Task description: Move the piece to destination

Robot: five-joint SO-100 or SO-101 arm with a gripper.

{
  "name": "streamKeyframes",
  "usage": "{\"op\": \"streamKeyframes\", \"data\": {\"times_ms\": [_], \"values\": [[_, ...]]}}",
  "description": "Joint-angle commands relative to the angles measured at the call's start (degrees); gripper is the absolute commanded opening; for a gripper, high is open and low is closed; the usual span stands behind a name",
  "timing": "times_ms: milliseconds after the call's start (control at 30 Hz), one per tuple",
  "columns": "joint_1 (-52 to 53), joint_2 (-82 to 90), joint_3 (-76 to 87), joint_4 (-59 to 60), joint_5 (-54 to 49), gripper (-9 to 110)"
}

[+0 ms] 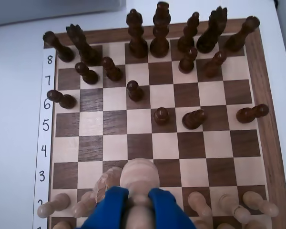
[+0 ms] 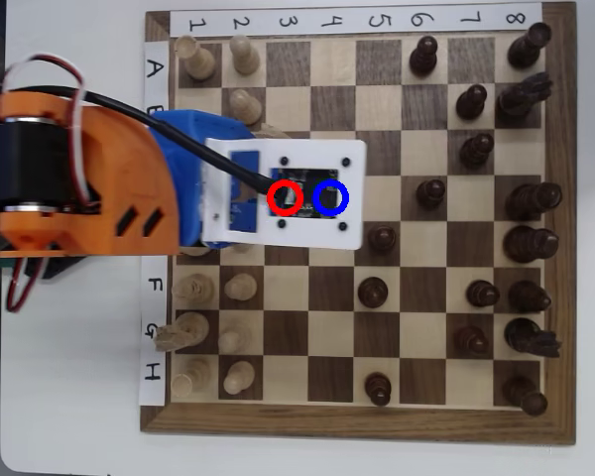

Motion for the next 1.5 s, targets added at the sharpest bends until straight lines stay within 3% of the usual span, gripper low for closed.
{"op": "streamKeyframes", "data": {"times_ms": [0,300,933,1467], "values": [[-1.6,2.6,-14.9,0.9,8.1,1],[-2.2,-4.0,-7.2,-0.1,8.4,0],[-6.1,-8.7,29.2,-23.4,21.4,0],[-3.6,-11.9,36.7,-35.1,27.7,0]]}}
